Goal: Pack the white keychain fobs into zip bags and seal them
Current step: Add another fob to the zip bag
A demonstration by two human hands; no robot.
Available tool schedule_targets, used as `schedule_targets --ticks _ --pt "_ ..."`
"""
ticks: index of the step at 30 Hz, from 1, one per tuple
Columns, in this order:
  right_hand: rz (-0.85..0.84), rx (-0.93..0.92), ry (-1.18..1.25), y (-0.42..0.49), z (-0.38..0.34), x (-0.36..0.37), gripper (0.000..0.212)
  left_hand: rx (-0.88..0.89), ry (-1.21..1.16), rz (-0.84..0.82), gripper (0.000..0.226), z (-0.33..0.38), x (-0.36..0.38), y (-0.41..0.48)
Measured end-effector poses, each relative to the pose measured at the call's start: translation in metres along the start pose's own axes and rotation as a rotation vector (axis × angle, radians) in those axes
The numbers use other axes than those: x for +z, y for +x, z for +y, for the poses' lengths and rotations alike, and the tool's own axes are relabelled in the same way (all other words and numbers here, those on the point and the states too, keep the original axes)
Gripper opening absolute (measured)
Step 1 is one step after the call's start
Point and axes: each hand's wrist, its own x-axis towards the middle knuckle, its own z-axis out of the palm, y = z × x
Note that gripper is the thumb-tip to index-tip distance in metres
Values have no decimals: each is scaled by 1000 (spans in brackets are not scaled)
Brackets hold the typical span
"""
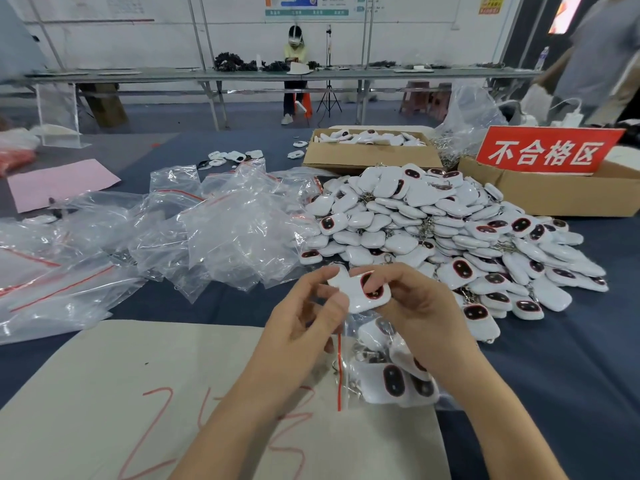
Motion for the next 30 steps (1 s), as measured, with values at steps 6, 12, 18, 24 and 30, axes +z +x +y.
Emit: schedule_targets --ticks 6,12,18,24,30 --pt "54 123 190 2 5 9 30 26 -21 -28 35 3 7 -1" --pt "52 172 120 2 4 15 25 69 45 75 21 1 6 -1" --pt "65 157 121 -1 -5 18 37 126 116 160 11 1 5 0" --pt "61 173 144 -3 -6 20 29 122 8 132 16 4 6 1" --pt "75 158 132 -4 -6 20 28 123 3 130 11 2 6 2"
